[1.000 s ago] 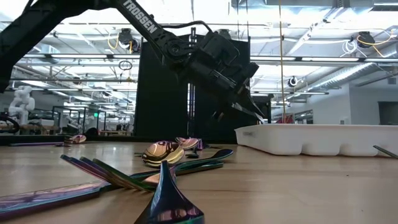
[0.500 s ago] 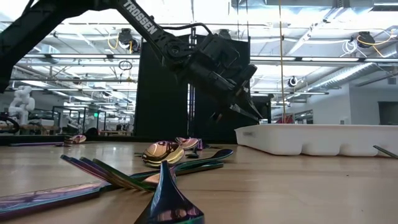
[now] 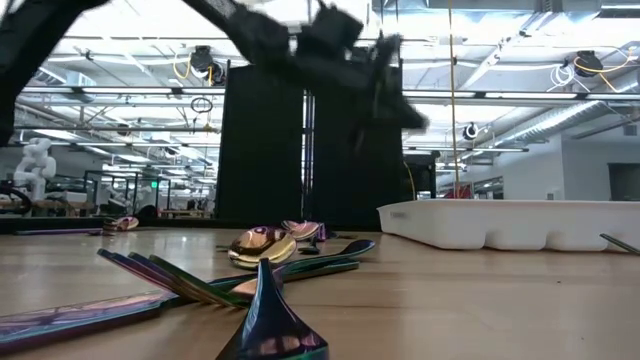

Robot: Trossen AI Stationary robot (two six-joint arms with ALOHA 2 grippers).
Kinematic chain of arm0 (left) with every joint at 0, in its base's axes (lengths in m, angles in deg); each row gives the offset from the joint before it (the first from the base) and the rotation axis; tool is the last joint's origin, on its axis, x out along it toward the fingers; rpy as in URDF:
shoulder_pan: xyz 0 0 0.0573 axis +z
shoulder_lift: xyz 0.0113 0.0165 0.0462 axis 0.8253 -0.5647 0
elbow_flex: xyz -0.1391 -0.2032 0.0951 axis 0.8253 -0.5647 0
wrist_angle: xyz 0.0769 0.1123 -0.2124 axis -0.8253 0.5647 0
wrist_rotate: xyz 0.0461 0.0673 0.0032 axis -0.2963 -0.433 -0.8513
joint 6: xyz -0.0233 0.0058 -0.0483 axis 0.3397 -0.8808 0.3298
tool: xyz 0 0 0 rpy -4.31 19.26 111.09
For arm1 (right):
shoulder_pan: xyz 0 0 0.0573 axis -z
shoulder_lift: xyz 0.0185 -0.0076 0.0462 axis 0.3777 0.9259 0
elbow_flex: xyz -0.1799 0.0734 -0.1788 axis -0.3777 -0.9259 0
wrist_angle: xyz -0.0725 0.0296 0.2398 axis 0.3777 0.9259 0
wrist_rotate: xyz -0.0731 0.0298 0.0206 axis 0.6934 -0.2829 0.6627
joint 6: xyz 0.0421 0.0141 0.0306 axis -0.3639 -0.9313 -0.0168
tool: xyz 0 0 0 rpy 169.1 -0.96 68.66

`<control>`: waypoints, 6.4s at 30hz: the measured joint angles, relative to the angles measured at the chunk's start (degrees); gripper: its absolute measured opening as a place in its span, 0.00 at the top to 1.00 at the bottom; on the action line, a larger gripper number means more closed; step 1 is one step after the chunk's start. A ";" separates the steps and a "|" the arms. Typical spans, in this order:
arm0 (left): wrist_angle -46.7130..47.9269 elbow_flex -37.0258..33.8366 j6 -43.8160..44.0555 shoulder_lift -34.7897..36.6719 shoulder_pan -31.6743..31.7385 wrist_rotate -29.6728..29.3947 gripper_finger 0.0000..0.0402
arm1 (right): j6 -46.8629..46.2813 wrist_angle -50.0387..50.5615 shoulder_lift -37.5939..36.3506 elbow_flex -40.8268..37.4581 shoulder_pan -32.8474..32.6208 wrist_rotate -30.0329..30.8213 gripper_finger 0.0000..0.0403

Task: Sort silverware
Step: Put the blue knife into the utensil organizer

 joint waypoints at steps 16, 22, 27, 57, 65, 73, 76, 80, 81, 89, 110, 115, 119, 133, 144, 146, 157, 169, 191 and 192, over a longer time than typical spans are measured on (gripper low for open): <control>56.64 0.09 -9.37 29.64 -17.33 -27.07 0.89 | -1.51 0.22 0.02 0.00 0.00 -2.91 0.72; 77.66 0.06 -5.38 31.97 -22.28 -39.39 0.89 | -1.29 0.00 1.29 0.00 0.00 -2.89 0.72; 85.75 -1.14 5.62 30.92 -23.76 -46.22 0.89 | -1.13 0.02 3.04 0.00 0.35 -2.91 0.72; 77.55 -34.67 -3.65 49.44 3.11 -29.88 0.60 | 6.37 -16.98 3.31 -10.62 15.71 -24.96 0.72; 72.73 -35.78 -16.64 46.66 16.57 -22.96 0.59 | 20.05 -40.97 5.20 -18.99 21.16 -47.60 0.72; 75.54 -35.78 -20.22 42.42 29.41 -26.05 0.59 | 24.11 -41.42 5.11 -21.68 26.33 -43.69 0.72; 74.41 -35.78 -21.87 39.82 31.59 -26.38 0.59 | 26.68 -44.80 5.14 -25.78 30.25 -41.89 0.72; 71.46 -35.78 -23.71 36.57 32.24 -26.44 0.59 | 27.26 -60.07 5.16 -31.54 36.04 -51.61 0.72; 70.44 -35.85 -23.94 35.93 32.29 -26.46 0.59 | 28.36 -64.06 5.16 -32.38 37.35 -54.61 0.72; 63.91 -40.30 -28.17 34.96 33.25 -23.86 0.59 | 28.17 -73.85 5.16 -29.39 44.89 -61.35 0.72; 62.33 -43.71 -16.54 34.72 40.02 -25.80 0.59 | 28.85 -66.69 5.16 -27.05 41.90 -61.38 0.72; 59.25 -45.21 -16.09 34.54 39.98 -23.22 0.59 | 30.68 -66.73 5.16 -27.04 42.01 -61.37 0.72; 59.36 -45.22 -16.08 34.54 39.77 -22.59 0.59 | 31.92 -66.73 5.16 -27.04 42.88 -61.35 0.72; 56.12 -46.25 -18.71 31.49 39.61 -22.34 0.59 | 33.20 -66.77 5.14 -27.04 45.03 -61.34 0.72; 55.52 -46.29 -20.04 30.54 39.64 -20.07 0.73 | 33.22 -66.79 5.14 -27.04 45.03 -61.35 0.72; 55.46 -46.29 -20.02 30.54 39.64 -19.95 0.77 | 33.20 -66.79 5.14 -27.04 45.03 -61.35 0.72; 55.38 -46.36 -19.98 30.49 39.63 -20.01 0.84 | 33.20 -66.79 5.14 -27.04 45.03 -61.35 0.72; 58.57 -45.36 -15.89 30.37 39.76 -18.43 0.84 | 33.20 -66.79 5.14 -27.04 45.00 -61.37 0.72; 66.18 -47.10 -11.54 30.32 38.47 -13.43 0.84 | 32.13 -66.25 5.11 -27.04 44.96 -61.37 0.72; 66.03 -47.10 -11.58 30.32 38.47 -13.50 0.84 | 32.13 -66.25 5.11 -27.04 44.96 -61.37 0.72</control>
